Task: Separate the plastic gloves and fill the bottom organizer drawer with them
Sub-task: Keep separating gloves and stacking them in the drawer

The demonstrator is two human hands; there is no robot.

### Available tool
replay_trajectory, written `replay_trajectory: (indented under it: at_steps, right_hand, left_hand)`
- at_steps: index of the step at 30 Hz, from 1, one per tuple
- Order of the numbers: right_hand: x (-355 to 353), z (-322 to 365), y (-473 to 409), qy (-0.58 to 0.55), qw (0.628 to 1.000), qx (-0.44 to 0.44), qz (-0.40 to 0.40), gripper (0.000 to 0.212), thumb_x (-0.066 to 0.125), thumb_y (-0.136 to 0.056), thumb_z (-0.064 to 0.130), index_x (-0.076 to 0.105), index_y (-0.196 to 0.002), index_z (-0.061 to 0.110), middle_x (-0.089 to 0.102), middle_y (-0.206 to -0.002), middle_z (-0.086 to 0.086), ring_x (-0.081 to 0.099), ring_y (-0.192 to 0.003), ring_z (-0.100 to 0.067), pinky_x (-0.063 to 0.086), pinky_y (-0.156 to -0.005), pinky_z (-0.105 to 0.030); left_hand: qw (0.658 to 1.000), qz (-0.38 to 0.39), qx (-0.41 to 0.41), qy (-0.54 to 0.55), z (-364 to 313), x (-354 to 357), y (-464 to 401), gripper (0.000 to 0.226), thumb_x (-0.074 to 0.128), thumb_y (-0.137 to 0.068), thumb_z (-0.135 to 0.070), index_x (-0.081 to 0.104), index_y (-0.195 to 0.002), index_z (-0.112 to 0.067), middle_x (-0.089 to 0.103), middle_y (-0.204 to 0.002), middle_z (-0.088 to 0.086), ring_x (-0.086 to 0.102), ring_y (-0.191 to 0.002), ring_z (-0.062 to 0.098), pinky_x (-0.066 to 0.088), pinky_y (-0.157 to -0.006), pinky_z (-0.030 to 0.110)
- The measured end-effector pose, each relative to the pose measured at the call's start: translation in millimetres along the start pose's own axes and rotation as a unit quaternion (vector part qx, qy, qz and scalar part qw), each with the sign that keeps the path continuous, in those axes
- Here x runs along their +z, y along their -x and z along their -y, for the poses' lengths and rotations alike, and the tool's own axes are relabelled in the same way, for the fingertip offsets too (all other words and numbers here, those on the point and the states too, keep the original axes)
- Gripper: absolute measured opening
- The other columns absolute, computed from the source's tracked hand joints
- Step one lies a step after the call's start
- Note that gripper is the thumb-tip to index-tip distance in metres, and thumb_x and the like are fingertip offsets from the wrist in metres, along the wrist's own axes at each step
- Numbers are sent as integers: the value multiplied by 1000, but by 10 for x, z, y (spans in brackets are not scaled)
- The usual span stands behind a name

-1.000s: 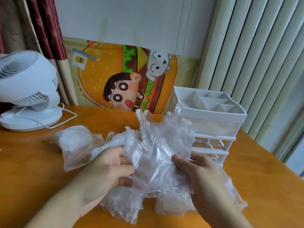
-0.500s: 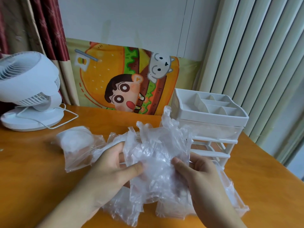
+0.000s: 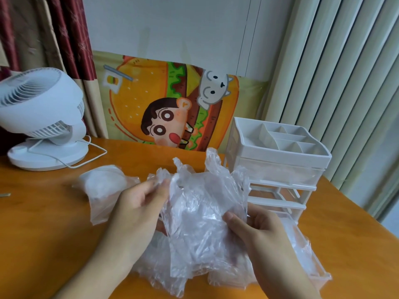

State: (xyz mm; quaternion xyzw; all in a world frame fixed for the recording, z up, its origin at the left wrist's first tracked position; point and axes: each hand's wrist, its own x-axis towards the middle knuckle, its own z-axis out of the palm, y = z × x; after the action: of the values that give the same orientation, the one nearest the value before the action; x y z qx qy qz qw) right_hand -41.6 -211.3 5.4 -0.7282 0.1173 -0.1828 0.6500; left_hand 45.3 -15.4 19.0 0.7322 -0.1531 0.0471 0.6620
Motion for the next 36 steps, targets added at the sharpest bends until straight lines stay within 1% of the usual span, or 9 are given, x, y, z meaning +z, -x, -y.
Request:
replay_trajectory:
  at_steps: [2,4,6,10,14,23,29,33,36]
  right_hand:
    - [1,9,1,-1,1000,-1,0,18,70,-98,10,80,-84,11,76,-74,-20,71,-64,-30,52,-62,-36]
    - [2,11,-1,-3,1000,-2,-3,17,70,-98,10,80,-84,11,76,-74,-20,71,-64,-30,52,-62,-37]
    - [-5,10,-3,0,1000,-5,-8,17,71,-98,10,80,-84,13,75,-72,-18,70,-61,-28,51,-61,-36]
    - [-12,20,0,11,1000,-10,-5,22,70,-98,9,78,-78,13,71,-65,-16,65,-53,-22,47,-53,-27]
    - [-14,22,3,19,1000,-10,-11,24,70,-97,9,75,-75,13,68,-61,-17,64,-47,-22,45,-48,-25]
    - [-15,-2,-20,9,1000,-7,-29,18,73,-96,10,77,-78,11,67,-60,-12,62,-52,-21,46,-57,-33]
    - [-31,9,-8,20,999,-16,-25,24,72,-97,8,76,-75,15,67,-59,-12,62,-49,-19,44,-48,-23]
    - [-29,-6,-24,25,999,-16,-23,21,70,-98,9,74,-77,12,68,-60,-15,62,-47,-25,44,-48,-27]
    - [-39,-24,-36,40,999,-18,-23,21,71,-98,12,73,-77,13,65,-58,-15,58,-47,-25,39,-48,-23]
  left_hand:
    - [998,-20,-18,65,50,2,-13,42,53,-94,-59,76,-100,-24,76,-96,-11,65,-94,-11,51,-88,9]
    - [990,-28,-73,117,85,-10,-41,48,54,-94,-67,74,-118,-31,77,-113,-13,70,-110,8,55,-103,40]
    - [980,8,-121,156,69,-23,-76,57,63,-83,-78,72,-121,-36,78,-114,-7,74,-107,22,58,-95,54]
    - [994,60,-94,18,104,-16,-64,79,82,-61,-78,65,-92,-7,64,-78,10,64,-78,36,55,-78,53]
    - [998,43,-53,-5,52,-8,-28,36,75,-91,-45,74,-91,-9,78,-80,4,76,-79,24,62,-82,50]
    - [994,-24,-49,98,26,-63,-79,30,53,-106,-26,80,-97,-17,78,-87,13,75,-76,32,56,-57,37]
    - [990,86,-97,57,-38,-44,-30,20,76,-90,-27,73,-108,-19,80,-89,7,79,-84,26,62,-81,48]
    - [992,43,-114,-5,-16,-11,-35,31,61,-95,2,67,-114,-22,80,-82,3,78,-74,22,63,-70,38]
    - [994,3,-111,-3,18,-61,-70,32,56,-98,-4,72,-112,-28,81,-89,-1,78,-85,22,62,-86,46]
